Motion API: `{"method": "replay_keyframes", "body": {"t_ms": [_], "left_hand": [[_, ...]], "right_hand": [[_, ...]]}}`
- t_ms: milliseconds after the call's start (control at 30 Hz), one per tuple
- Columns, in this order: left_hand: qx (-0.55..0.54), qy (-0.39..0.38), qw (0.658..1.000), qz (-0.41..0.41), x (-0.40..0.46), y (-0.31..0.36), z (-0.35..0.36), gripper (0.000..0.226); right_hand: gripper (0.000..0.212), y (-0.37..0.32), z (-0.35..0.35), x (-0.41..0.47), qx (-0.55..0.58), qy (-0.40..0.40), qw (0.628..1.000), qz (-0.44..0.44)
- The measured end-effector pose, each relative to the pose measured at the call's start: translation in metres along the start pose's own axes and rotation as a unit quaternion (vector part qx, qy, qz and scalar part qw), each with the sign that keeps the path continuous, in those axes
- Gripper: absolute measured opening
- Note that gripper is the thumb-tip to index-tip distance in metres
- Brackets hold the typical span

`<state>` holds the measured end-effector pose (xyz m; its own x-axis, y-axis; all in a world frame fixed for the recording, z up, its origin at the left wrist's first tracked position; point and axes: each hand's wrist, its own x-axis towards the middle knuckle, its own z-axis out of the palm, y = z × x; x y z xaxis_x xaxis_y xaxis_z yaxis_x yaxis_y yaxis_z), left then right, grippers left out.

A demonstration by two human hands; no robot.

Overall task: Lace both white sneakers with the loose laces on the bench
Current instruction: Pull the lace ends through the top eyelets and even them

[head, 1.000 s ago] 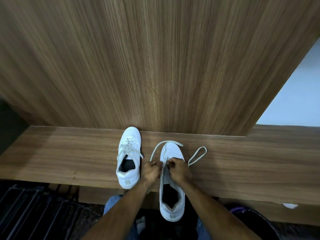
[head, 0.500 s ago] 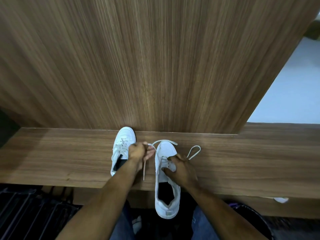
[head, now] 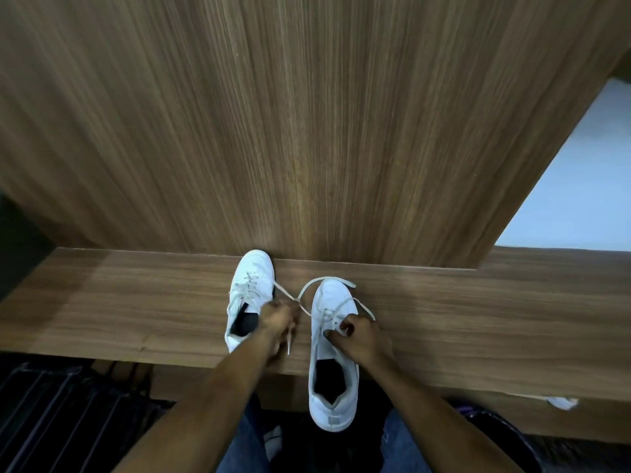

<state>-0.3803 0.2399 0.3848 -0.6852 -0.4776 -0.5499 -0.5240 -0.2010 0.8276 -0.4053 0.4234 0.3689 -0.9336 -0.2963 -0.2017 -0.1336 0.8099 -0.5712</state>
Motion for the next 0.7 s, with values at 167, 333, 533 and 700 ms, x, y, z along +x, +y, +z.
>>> {"method": "replay_keyframes", "body": {"t_ms": [167,333,533,700], "left_hand": [[0.109,-0.008,0.993,0.039,-0.005,-0.034,0.025,0.039],[0.047,0.032,0.997,0.060,0.003,-0.003,0.032,0.029],[-0.255,0.048,0.961,0.099,0.005,0.093,0.004,0.027],[-0.341,0.075,0.926,0.143,-0.003,0.148,-0.028,0.018]], "right_hand": [[0.046,0.000,-0.001,0.001,0.023,-0.029,0.999,0.033],[0.047,-0.001,-0.002,0.003,0.009,-0.040,0.999,0.027],[0.048,-0.001,-0.001,0.001,0.013,-0.037,0.999,0.024],[0.049,-0.001,-0.003,0.001,0.017,-0.049,0.998,0.028]]}}
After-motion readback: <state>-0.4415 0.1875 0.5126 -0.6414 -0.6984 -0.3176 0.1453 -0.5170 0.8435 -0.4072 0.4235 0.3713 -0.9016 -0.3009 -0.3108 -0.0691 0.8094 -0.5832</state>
